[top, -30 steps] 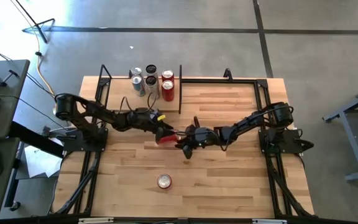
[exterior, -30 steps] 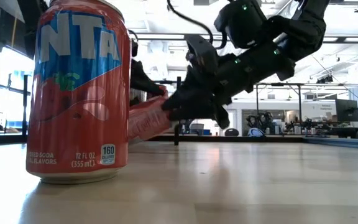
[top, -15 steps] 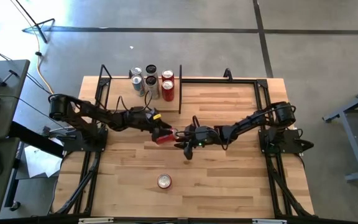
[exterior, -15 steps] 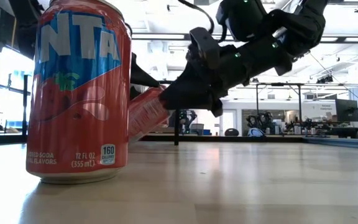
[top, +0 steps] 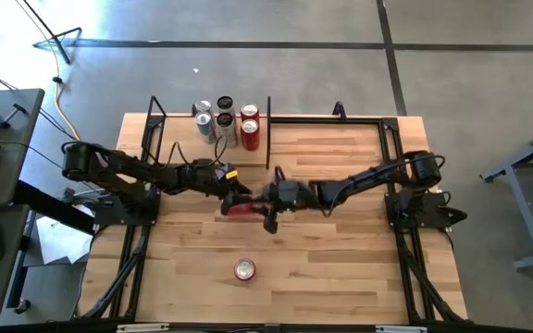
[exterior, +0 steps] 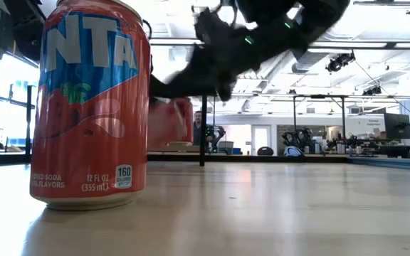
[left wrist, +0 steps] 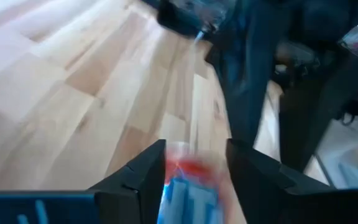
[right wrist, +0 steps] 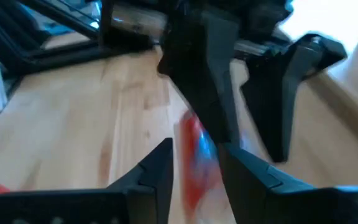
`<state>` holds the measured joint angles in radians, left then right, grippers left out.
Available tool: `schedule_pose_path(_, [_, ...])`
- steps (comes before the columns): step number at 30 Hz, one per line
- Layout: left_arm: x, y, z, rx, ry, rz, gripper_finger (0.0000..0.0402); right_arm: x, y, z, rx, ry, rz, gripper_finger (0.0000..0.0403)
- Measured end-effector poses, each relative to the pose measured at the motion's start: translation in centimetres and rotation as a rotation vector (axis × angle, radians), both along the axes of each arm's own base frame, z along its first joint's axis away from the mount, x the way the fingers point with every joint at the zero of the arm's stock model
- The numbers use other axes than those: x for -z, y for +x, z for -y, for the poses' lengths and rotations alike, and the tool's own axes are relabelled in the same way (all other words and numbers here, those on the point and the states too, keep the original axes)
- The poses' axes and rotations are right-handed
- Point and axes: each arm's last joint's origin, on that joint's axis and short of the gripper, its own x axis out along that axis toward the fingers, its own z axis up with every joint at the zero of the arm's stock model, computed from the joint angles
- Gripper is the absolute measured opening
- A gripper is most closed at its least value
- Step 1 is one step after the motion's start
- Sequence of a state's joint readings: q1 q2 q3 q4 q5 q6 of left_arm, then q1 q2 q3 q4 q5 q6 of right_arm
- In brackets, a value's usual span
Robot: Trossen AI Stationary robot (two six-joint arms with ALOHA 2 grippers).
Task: Place canned beverage on shelf
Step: Put the top red soda can on the shelf
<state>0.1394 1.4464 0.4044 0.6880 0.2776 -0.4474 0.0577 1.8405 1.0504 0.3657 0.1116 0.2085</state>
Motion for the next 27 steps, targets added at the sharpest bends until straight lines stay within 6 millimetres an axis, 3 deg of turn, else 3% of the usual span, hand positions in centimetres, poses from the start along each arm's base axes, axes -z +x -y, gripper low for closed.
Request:
schedule_pose_path(10, [-0.2,0.1,0.4,0.029,0.07,0.026,0.0085,-2.2,1.1,0.0,-0.056,-0.116,-0.129,0.0116])
schedule_pose_path(16, [-0.3,-0.5,0.7,0.151,0.106,-0.011,0.0016,-2.6,0.4,0.2,-0.02,-0.142,-0.209,0.0116])
schedule_pose_path(19, [-0.8,-1.2,0.8,0.154,0.121,-0.043,0.0005,-2.0,-0.1,-0.1,-0.013,-0.166,-0.256,0.0103])
schedule_pose_path(22, [-1.7,-2.2,1.4,0.155,0.152,-0.072,0.0002,-0.1,-1.0,-0.5,-0.023,-0.15,-0.277,0.0073])
schedule_pose_path(27, [-3.0,-4.1,3.2,0.205,0.201,-0.166,0.0001,2.0,-2.1,-0.9,0.0,-0.147,-0.189,0.0011])
